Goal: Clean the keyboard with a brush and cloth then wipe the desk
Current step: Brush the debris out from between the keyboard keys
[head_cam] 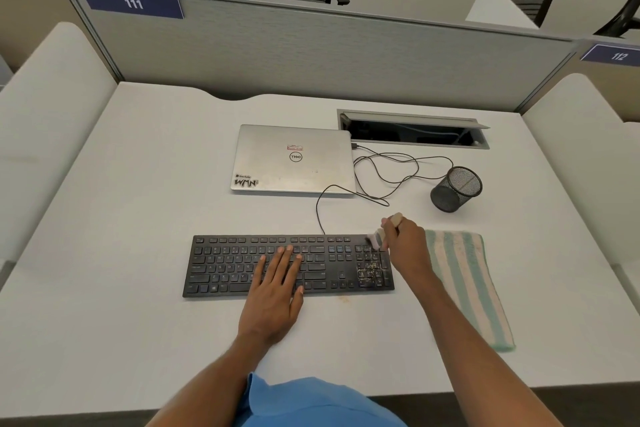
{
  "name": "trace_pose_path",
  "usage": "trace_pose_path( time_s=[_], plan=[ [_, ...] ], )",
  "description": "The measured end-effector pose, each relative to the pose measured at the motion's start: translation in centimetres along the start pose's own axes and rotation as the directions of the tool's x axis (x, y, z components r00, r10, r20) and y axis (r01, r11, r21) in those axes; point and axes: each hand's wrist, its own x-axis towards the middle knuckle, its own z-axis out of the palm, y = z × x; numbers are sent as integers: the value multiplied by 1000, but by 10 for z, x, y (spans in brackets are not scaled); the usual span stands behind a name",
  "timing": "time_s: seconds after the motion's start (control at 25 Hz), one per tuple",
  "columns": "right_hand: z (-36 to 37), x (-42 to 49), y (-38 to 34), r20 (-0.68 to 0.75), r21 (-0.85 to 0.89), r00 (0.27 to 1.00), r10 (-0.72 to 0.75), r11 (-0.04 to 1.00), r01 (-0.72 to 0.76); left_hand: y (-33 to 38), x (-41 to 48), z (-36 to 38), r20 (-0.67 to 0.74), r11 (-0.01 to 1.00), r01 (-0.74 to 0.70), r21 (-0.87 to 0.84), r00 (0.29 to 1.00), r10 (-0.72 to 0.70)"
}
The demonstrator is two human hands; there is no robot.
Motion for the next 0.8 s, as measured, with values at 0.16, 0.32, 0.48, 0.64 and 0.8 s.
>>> trace_pose_path(
  time_s=[0.16,0.32,0.48,0.64,0.8],
  plan=[
    [6,-7,4,73,-27,997,5,1000,-3,0,0,0,3,1000,0,8,1000,0],
    [-5,0,6,159,-152,986,38,988,-14,0,-1,0,5,1000,3,7,1000,-3],
    [-5,1,-9,20,-75,1000,6,997,-4,1,-1,-1,-3,1000,2,-6,1000,-2],
    [4,-9,-8,47,-42,999,20,999,-18,1,0,-1,-3,1000,0,-1,1000,0],
    [3,-6,-8,101,-195,992,70,980,-49,1,0,-1,-4,1000,-1,-1,1000,1]
  ],
)
